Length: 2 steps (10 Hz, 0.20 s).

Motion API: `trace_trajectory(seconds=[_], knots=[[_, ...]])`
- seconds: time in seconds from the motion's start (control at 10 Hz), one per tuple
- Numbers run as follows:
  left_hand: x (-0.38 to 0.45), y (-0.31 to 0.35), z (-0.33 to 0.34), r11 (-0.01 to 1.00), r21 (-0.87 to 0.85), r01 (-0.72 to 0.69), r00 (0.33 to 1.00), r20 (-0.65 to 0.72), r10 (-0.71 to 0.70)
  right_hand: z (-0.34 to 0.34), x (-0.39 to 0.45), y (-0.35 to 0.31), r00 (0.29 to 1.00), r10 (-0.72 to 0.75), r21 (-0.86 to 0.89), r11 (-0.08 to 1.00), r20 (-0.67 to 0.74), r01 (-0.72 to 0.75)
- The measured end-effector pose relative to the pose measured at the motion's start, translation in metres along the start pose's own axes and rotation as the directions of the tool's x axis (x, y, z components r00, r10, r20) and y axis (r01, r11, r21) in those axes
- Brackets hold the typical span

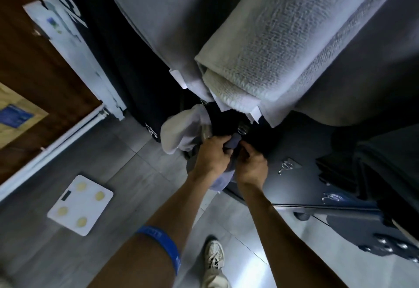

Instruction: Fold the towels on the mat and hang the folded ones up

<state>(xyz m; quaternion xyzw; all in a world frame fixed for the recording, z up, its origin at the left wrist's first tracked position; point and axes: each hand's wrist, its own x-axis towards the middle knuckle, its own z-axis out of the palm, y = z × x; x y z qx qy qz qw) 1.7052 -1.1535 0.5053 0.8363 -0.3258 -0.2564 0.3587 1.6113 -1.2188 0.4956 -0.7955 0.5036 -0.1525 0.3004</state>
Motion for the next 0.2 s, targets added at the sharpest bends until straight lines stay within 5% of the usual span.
trace_trajectory(seconds=[0.2], knots=[[-0.020,0.013,-0.010,0.997,0.065,0.050,0.993,0.101,-0.057,-0.013,-0.011,0.004,0.990,-0.072,-0.146,0.985,0.118,0.089]])
